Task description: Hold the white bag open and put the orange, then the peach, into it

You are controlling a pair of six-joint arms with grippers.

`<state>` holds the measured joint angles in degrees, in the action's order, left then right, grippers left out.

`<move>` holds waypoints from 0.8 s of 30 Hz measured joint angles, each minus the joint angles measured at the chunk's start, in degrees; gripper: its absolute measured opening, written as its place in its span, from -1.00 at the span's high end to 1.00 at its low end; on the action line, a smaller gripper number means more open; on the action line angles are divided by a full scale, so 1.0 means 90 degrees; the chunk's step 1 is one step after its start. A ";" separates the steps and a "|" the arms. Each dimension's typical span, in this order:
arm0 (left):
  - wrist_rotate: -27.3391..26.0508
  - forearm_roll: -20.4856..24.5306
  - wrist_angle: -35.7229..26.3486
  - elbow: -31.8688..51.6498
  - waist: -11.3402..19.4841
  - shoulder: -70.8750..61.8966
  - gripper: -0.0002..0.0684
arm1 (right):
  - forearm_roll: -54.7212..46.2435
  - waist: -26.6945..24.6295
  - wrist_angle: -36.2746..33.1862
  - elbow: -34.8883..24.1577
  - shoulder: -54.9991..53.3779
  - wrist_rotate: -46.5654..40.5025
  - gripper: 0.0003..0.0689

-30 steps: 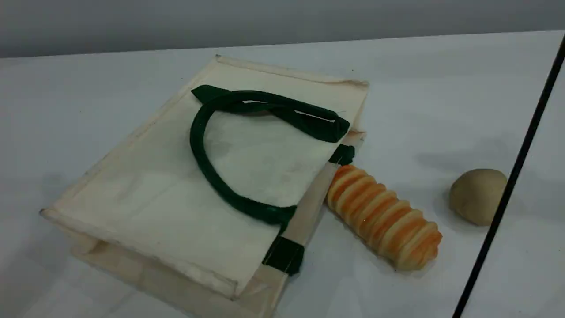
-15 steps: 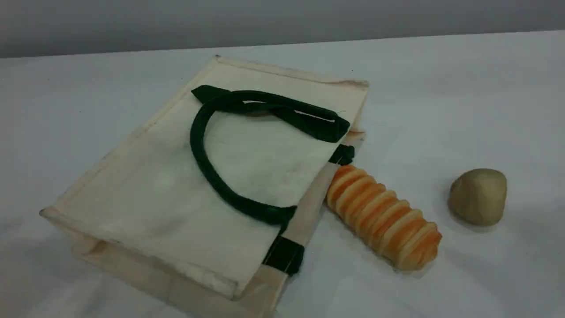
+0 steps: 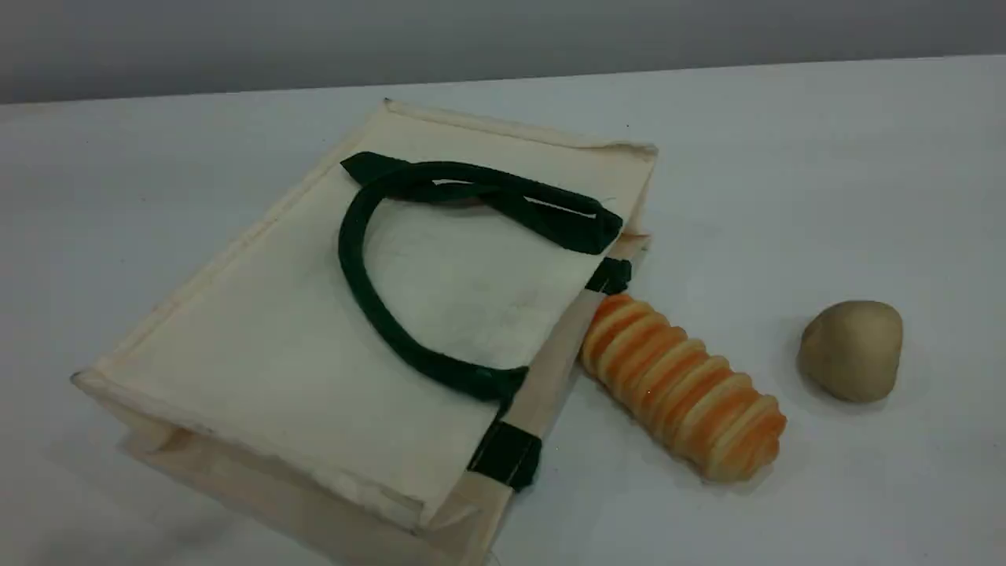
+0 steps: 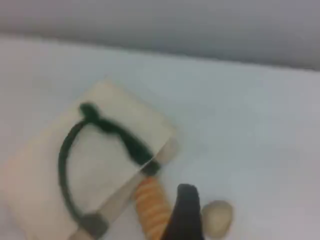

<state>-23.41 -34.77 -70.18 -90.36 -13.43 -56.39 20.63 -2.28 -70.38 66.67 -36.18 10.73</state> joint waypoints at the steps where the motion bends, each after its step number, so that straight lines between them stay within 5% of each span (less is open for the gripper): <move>1: 0.0078 0.0006 0.0000 0.0000 0.0000 0.0162 -0.42 | -0.0102 0.0003 0.0000 0.0000 0.0239 -0.0169 -0.68; 13: 0.0592 0.0555 0.0013 0.1221 0.0000 0.1748 -0.42 | -0.0380 0.0003 0.0050 -0.0154 0.2437 -0.0350 -0.68; 19: 0.0599 0.0671 0.0023 0.2649 0.0010 0.2787 -0.42 | -0.0549 0.0003 0.0046 -0.1107 0.3279 -0.0361 -0.68; 24: 0.0906 0.1535 0.0292 0.3791 0.0010 0.3726 -0.42 | -0.0604 0.0003 0.0038 -0.2145 0.3786 -0.0352 -0.68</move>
<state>-15.26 -20.95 -67.56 -56.24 -13.34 -22.86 15.19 -2.25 -70.04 47.36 -2.11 7.56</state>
